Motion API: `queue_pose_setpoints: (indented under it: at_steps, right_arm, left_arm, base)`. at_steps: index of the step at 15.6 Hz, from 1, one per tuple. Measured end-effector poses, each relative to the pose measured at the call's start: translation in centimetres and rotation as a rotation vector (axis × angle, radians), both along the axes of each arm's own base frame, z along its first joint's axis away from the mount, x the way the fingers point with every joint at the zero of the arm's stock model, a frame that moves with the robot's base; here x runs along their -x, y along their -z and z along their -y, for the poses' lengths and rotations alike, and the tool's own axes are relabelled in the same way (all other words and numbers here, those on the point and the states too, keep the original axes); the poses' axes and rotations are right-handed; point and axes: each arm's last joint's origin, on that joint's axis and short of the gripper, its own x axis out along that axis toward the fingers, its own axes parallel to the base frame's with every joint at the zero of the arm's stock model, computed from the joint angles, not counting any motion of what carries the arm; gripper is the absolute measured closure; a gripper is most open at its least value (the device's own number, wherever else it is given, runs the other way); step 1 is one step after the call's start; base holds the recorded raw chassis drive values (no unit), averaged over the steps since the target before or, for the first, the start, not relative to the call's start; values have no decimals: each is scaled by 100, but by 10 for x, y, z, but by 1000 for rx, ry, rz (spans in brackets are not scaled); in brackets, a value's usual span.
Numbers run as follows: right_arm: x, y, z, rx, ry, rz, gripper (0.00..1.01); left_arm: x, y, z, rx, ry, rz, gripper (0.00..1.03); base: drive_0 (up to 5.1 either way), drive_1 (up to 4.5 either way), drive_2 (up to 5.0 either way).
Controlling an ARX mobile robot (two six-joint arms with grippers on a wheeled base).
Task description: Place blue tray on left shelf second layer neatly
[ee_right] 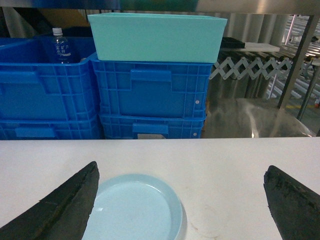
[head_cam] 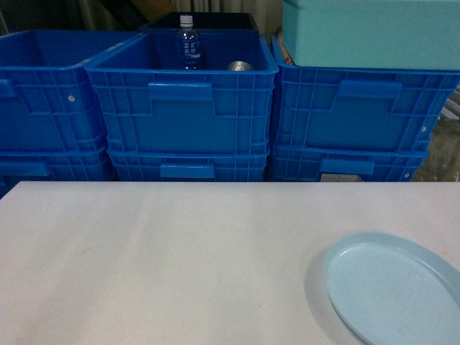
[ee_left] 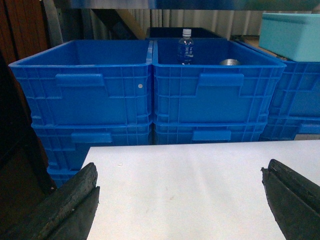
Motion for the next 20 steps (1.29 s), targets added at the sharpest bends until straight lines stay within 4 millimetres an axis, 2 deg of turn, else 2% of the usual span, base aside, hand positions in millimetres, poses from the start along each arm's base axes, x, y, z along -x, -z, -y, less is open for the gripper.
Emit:
queue_pose_setpoints:
  at_steps: [20]
  right_arm:
    - [0,0,0,0,0,0,3]
  left_arm:
    - [0,0,0,0,0,0,5]
  base:
    - [0,0,0]
